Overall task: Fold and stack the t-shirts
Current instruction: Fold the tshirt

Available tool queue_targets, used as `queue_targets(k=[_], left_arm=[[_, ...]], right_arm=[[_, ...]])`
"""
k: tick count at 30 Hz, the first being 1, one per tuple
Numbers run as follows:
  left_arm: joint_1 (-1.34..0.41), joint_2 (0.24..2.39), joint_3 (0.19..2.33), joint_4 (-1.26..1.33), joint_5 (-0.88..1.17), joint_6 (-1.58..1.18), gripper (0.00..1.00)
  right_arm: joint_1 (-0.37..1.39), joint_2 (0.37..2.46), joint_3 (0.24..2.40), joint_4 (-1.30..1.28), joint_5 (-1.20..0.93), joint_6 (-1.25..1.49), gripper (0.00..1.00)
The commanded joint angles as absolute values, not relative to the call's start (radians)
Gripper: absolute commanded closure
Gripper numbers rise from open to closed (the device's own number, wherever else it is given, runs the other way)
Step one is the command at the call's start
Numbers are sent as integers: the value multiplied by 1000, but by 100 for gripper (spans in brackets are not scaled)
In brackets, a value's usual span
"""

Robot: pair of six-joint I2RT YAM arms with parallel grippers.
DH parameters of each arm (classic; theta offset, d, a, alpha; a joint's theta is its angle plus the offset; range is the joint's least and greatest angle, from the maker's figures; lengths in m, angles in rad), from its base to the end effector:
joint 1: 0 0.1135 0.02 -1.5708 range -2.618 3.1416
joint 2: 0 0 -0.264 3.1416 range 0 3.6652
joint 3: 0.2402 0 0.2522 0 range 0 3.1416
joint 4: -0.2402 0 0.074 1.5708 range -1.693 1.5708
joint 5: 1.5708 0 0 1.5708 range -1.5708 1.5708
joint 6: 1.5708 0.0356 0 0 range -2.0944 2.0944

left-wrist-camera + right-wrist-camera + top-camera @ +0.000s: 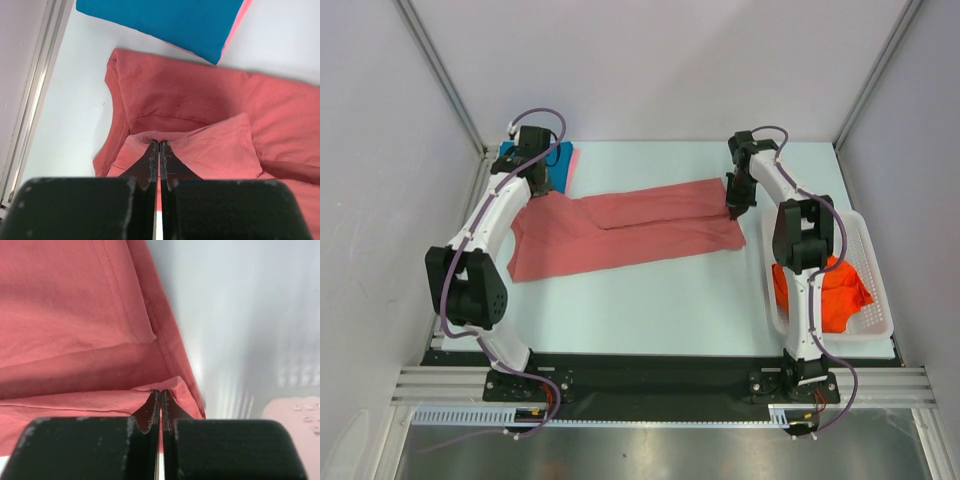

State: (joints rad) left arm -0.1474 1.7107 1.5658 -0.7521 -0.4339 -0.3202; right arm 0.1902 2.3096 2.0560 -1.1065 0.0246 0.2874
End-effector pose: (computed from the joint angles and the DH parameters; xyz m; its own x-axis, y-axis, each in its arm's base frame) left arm 0.3723 -0.0402 0.3158 -0.6940 -0.1857 -0.6957 -0.3631 0.9246 0.1154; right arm 0.4645 0.0885 0.1981 -0.9730 0.1013 -0.2074 0.0958 0.9947 0.0362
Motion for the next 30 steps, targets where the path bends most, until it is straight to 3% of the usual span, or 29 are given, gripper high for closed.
queue_targets(k=[1,30], left_arm=[[-135,1721,1621,-729,-442,-301,100],[-118,1844,1729,-729,-477,-308,100]], right_arm=[[176,2335,2114,-1111,23,293,100],[152,2459,2276,-1140,-34,290,99]])
